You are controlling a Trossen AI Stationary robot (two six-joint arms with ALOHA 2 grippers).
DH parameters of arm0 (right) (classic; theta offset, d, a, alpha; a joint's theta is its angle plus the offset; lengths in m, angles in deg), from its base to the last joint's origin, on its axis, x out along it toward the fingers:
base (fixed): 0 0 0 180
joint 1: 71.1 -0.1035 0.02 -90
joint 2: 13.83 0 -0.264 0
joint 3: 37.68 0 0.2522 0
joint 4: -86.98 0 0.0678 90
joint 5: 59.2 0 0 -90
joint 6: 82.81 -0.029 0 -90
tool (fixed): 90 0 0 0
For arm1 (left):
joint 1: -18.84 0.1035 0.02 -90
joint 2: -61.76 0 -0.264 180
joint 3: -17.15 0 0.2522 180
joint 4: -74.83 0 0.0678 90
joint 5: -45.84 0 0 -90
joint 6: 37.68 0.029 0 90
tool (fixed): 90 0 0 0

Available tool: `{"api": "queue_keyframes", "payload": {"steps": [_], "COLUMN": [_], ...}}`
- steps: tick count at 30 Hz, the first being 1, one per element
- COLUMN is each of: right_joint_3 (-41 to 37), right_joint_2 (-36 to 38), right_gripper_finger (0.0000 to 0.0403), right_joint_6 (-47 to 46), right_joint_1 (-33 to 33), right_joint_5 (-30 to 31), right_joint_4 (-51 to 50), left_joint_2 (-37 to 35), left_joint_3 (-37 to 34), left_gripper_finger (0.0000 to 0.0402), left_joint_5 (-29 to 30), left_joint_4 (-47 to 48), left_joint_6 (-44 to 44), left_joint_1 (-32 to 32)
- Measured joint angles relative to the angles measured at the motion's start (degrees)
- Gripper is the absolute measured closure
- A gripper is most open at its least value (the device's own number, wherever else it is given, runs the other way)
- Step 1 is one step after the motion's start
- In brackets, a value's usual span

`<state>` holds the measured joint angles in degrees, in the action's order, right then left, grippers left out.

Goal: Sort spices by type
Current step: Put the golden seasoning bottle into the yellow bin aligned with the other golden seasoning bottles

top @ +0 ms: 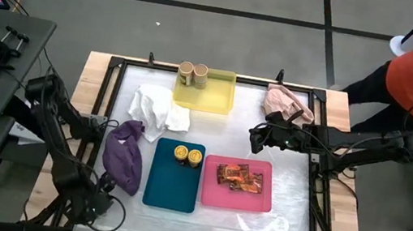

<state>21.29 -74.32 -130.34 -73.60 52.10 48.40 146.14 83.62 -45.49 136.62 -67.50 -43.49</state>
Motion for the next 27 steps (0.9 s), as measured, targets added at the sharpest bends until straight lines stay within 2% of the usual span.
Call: {"api": "queue_keyframes", "payload": {"steps": [6,13,27], "right_joint_3": [-0.02,-0.02,-0.02], "right_joint_2": [0.02,0.00,0.00], "right_gripper_finger": [0.0402,0.0402,0.0402], "right_joint_6": [0.00,0.01,-0.02], "right_joint_1": [0.00,0.00,0.00], "right_joint_5": [0.00,0.00,0.00], "right_joint_4": [-0.19,-1.02,-1.09], "left_joint_2": [2.93,5.16,11.84], "left_joint_3": [-0.05,-0.22,-0.13], "left_gripper_finger": [0.0087,0.0087,0.0090], "left_joint_5": [-2.68,-2.84,-2.42], "left_joint_4": [-0.83,-1.75,-3.18], "left_joint_6": [1.46,5.08,5.04], "left_joint_1": [-1.44,-2.70,-2.02]}}
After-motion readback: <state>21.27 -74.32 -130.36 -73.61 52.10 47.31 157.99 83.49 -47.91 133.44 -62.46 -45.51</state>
